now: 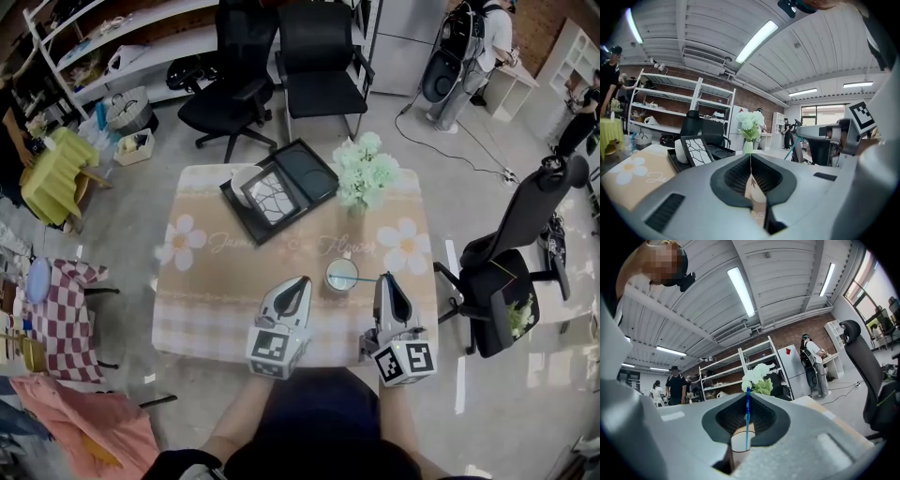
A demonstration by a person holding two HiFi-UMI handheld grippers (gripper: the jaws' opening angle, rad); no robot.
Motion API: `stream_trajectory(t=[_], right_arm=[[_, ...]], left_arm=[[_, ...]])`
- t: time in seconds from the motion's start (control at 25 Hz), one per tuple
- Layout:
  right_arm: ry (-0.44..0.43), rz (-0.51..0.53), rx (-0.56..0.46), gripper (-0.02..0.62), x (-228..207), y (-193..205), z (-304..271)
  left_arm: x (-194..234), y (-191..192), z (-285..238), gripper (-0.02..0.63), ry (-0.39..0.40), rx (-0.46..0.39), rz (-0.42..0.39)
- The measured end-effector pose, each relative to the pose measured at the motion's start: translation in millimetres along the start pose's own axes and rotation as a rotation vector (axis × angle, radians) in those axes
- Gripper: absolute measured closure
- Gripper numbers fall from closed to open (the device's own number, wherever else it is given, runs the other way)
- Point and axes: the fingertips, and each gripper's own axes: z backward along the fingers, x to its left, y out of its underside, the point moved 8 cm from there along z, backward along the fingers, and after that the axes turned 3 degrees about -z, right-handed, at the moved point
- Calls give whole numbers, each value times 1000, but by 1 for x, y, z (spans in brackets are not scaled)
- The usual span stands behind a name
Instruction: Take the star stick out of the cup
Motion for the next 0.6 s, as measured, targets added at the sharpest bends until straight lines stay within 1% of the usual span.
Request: stream_trajectory(t=[0.16, 0.36, 0.6], right_arm=[[-13, 20, -6, 581, 2, -4, 0], [-10, 23, -3, 581, 3, -6, 2], [-29, 48, -29, 581, 12, -24, 9]], left_arm=[[-4, 0, 0, 595, 11, -4, -4], [-6, -1, -2, 595, 21, -11, -13], [-8, -5, -3, 595, 44, -33, -25]])
